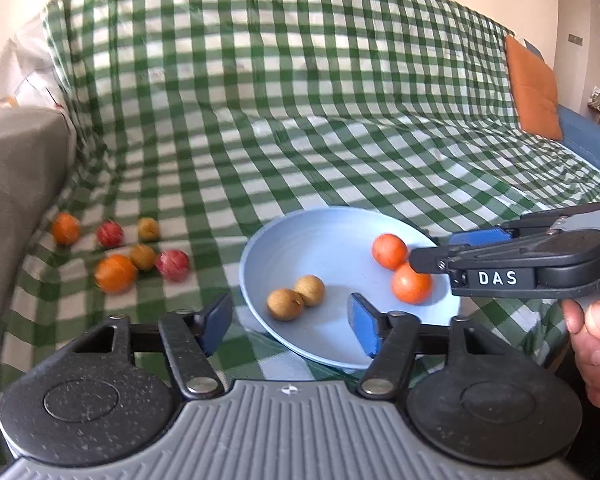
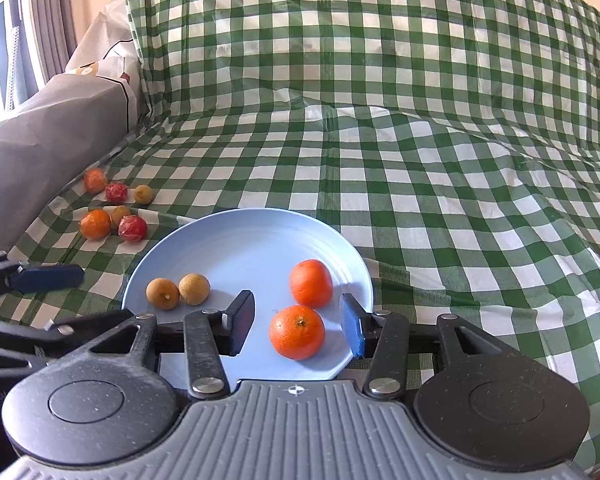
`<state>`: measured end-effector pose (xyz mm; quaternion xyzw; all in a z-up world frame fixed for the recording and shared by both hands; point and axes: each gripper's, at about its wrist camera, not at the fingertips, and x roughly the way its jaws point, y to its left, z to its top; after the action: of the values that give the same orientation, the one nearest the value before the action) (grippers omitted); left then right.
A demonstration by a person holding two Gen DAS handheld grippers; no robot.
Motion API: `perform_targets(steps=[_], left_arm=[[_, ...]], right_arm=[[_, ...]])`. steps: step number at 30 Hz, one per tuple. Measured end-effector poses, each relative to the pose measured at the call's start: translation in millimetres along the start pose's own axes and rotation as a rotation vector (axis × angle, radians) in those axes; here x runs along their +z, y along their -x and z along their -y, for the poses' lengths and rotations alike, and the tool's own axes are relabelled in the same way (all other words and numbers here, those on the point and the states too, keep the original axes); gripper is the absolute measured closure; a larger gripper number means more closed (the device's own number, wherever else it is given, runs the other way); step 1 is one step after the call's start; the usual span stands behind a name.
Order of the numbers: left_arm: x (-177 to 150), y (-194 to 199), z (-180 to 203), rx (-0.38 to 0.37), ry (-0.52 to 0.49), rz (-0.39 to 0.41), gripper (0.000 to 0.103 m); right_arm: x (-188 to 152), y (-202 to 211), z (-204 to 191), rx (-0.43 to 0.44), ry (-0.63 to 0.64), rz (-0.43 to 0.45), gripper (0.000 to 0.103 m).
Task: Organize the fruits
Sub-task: 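Move both grippers back toward the fruit cluster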
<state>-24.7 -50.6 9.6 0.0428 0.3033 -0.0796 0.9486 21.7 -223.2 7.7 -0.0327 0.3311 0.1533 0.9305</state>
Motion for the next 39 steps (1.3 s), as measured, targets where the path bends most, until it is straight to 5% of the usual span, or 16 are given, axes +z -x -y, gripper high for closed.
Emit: perform_targets(steps=[7,15,19,25,39], left_arm=[[16,10,-21,-0.012,0.026,-0.025,0.073],[55,14,-68,0.073,-0.176,0.045,0.073],[43,-3,-103,0.095,-0.059,-0.010,0.073],[45,9,-142,0.158,0.209,0.099,0.073],[45,-6,-159,0.140,0.265,0.063,0.073]], right_arm=[[3,7,4,0.013,-0.021,0.028,0.054],[8,15,6,0.049,-0.045,0.062,0.054],[12,15,8,0.060,-0.075,0.067,0.057],[22,14,3,0.110,-0.109,0.081,0.068],[47,-10,-64,0.216,-0.007,0.060,0.068]])
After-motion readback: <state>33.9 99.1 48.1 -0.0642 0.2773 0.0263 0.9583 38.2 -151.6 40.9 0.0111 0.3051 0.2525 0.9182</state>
